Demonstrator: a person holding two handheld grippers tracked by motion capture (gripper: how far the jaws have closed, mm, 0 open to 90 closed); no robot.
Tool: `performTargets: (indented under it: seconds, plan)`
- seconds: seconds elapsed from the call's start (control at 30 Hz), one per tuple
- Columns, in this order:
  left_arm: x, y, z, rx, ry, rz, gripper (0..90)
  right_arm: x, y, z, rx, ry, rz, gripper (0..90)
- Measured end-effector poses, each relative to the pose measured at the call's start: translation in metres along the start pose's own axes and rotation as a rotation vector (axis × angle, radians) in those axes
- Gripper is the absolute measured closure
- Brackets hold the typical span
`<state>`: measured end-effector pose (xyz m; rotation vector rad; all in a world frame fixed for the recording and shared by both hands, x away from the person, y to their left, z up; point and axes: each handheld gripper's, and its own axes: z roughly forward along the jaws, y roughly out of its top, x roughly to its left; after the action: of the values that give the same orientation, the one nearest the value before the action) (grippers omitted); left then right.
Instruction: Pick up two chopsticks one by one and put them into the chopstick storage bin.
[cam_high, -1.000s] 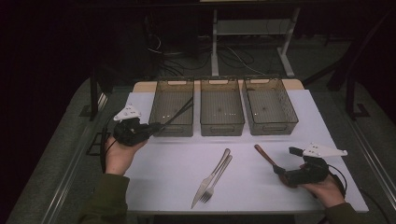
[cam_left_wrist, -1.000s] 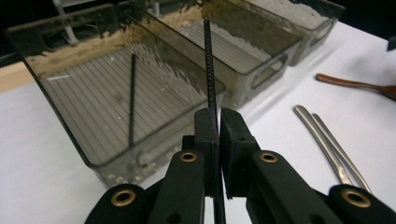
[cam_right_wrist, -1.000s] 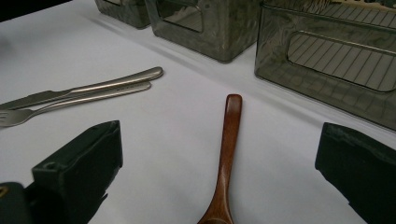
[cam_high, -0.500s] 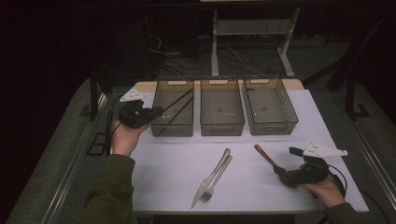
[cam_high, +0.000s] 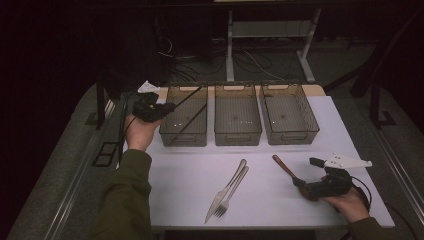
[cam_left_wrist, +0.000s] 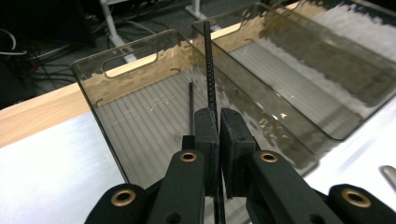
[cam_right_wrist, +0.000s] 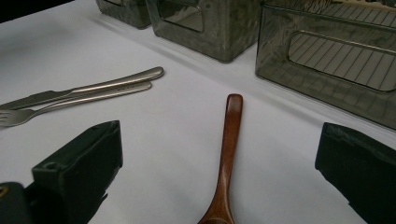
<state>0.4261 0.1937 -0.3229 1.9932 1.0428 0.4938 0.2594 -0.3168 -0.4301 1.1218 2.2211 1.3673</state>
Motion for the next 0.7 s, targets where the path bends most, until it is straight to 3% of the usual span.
performTargets:
  seconds: [0.27,0.47,0.7]
  plan:
    - [0.005,0.003,0.021,0.050,0.029,-0.014,85.2,-0.001,0.000,0.000,-0.002,0.002,0.002,0.2]
    - [0.006,-0.001,0.034,0.115,0.061,-0.001,85.1,0.000,0.000,0.000,0.001,0.008,0.004,0.2]
    - [0.009,-0.005,0.047,0.148,0.070,-0.018,85.1,0.000,0.000,0.000,-0.002,0.010,0.003,0.2]
